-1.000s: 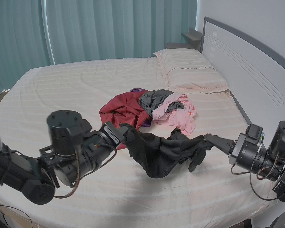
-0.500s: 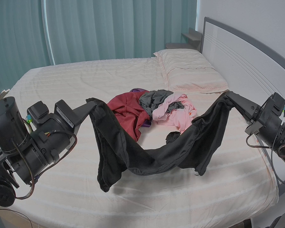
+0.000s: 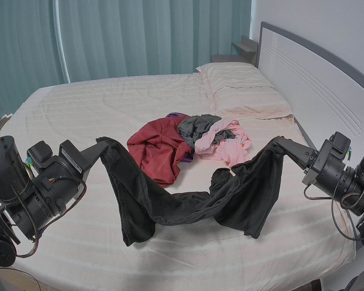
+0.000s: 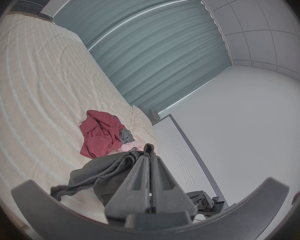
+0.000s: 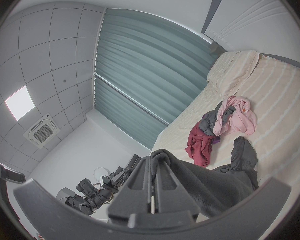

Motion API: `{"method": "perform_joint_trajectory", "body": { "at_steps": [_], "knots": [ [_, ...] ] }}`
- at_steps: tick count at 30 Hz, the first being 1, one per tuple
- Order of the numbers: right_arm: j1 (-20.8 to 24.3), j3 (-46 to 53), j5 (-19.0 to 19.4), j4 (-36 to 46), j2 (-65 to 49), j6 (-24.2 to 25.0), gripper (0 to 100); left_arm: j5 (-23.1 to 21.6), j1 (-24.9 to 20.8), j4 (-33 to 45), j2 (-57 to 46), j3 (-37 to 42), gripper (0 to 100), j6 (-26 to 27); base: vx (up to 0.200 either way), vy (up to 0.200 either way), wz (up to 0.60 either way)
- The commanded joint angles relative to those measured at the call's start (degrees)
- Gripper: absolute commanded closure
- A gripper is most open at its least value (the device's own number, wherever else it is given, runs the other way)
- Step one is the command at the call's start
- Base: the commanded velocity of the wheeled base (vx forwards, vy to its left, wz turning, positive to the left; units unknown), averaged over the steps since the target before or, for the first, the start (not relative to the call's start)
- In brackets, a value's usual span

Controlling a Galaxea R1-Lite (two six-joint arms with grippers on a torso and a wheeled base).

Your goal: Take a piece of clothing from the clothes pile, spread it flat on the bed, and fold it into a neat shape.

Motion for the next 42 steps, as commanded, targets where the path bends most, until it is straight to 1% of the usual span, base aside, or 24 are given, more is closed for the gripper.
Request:
{"method": "perform_joint_trajectory", "body": {
  "at_steps": [1,6,10,15,33,42],
  "knots": [
    [0.41,0.12,-0.12,0.01,0.62,0.02,100,0.21,-0.23,0.09,0.86,1.02,100,0.11,0.000,0.000,0.00],
    [0.67,0.20,-0.38,0.01,0.53,0.02,100,0.04,0.04,-0.09,1.12,0.93,100,-0.15,0.000,0.000,0.00],
    [2.25,0.38,-0.64,0.36,-0.35,0.02,100,-0.31,-0.05,0.00,1.73,1.02,100,-0.68,0.000,0.000,0.00],
    [2.17,0.56,-0.64,0.36,-0.70,0.02,100,-0.31,-0.14,-0.09,1.29,1.02,100,-0.68,0.000,0.000,0.00],
    [2.25,0.73,-0.56,0.80,-3.34,-0.15,100,-0.58,-0.84,0.35,1.21,1.11,100,-1.73,-0.200,0.000,0.00],
    [1.81,0.64,-0.56,0.80,-3.42,-0.15,100,-0.67,-0.93,0.44,1.03,1.11,100,-1.73,0.000,0.000,0.00]
  ]
}}
